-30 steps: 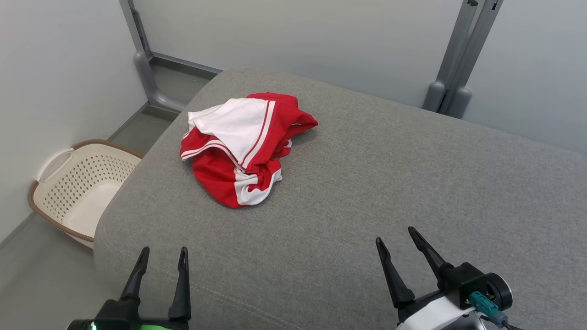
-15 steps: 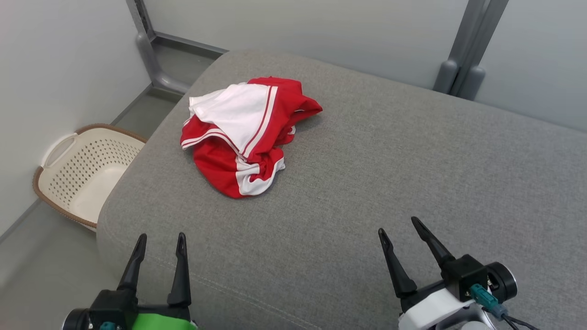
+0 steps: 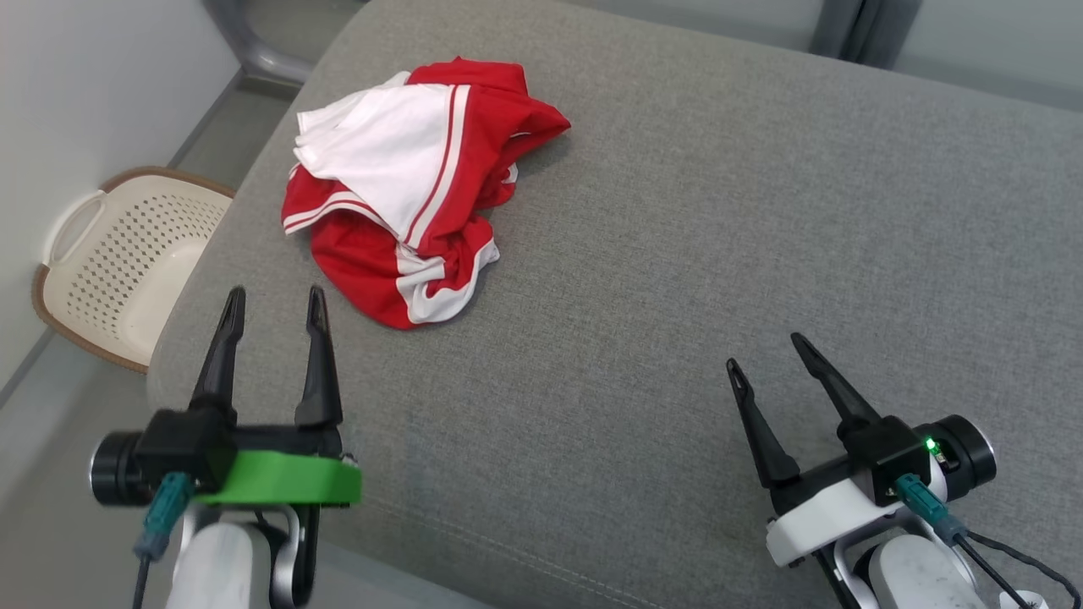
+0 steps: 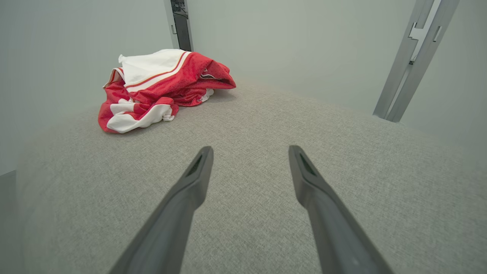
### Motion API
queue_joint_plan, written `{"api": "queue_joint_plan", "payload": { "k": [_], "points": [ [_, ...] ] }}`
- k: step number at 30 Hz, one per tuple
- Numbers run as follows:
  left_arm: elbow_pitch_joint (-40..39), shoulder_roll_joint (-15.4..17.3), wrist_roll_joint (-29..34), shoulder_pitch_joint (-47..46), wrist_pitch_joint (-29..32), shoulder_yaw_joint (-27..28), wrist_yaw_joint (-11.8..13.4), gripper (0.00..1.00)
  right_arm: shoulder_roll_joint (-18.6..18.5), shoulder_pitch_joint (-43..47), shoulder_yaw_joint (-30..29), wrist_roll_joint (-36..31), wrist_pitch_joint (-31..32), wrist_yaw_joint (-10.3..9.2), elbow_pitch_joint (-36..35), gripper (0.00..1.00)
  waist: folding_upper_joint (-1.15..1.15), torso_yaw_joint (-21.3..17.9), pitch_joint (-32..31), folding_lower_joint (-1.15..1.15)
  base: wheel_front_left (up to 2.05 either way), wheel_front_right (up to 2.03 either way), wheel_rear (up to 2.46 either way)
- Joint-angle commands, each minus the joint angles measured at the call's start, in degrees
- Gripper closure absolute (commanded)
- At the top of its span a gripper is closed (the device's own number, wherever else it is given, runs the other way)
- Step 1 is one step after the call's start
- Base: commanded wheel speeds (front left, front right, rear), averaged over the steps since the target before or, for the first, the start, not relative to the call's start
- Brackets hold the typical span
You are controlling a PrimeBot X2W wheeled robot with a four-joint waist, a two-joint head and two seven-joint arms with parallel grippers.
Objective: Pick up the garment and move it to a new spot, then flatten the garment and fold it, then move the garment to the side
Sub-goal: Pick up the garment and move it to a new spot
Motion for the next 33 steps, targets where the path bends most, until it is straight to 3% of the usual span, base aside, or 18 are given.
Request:
{"api": "queue_joint_plan", "payload": {
  "k": [1,6,13,18,24,28,33],
  "points": [
    [0.81,0.18,1.12,-3.12,-0.19,0.35,-0.62,0.00,-0.85,-0.89,-0.29,-0.54,-0.18,0.03,-0.53,0.00,0.00,-1.55,4.01,0.00,0.00,0.00,0.00],
    [6.75,1.37,4.16,-13.12,-0.12,2.12,-2.80,0.00,-2.64,-1.90,-0.98,-1.27,-0.18,0.03,-1.56,0.00,0.00,-2.21,7.71,0.00,0.00,0.00,0.00],
    [29.70,6.02,0.20,-32.04,3.04,3.57,-4.50,0.00,-4.99,-3.81,-0.90,-1.87,-0.18,0.03,-2.85,0.00,0.00,-3.71,12.65,0.00,0.00,0.00,0.00],
    [39.45,8.31,-9.06,-42.69,13.14,-2.18,-4.99,0.00,-6.34,-4.50,-0.49,-2.78,-0.18,0.03,-4.21,0.00,0.00,-4.66,15.23,0.00,0.00,0.00,0.00],
    [42.43,12.73,-26.31,-46.70,28.46,-11.01,-4.90,0.00,-7.86,-5.25,1.70,-4.01,-0.18,0.03,-5.73,0.00,0.00,-6.26,16.83,0.00,0.00,0.00,0.00],
    [42.76,15.56,-32.41,-46.20,33.63,-15.72,-4.91,0.00,-8.37,-4.93,2.61,-4.25,-0.17,0.03,-6.40,0.00,0.00,-6.96,17.58,0.00,0.00,0.00,0.00],
    [44.50,17.12,-35.89,-45.23,34.82,-19.91,-4.92,0.00,-8.95,-4.44,2.48,-3.80,-0.09,0.03,-6.55,0.00,0.00,-7.23,18.14,0.00,0.00,0.00,0.00]
  ]
}}
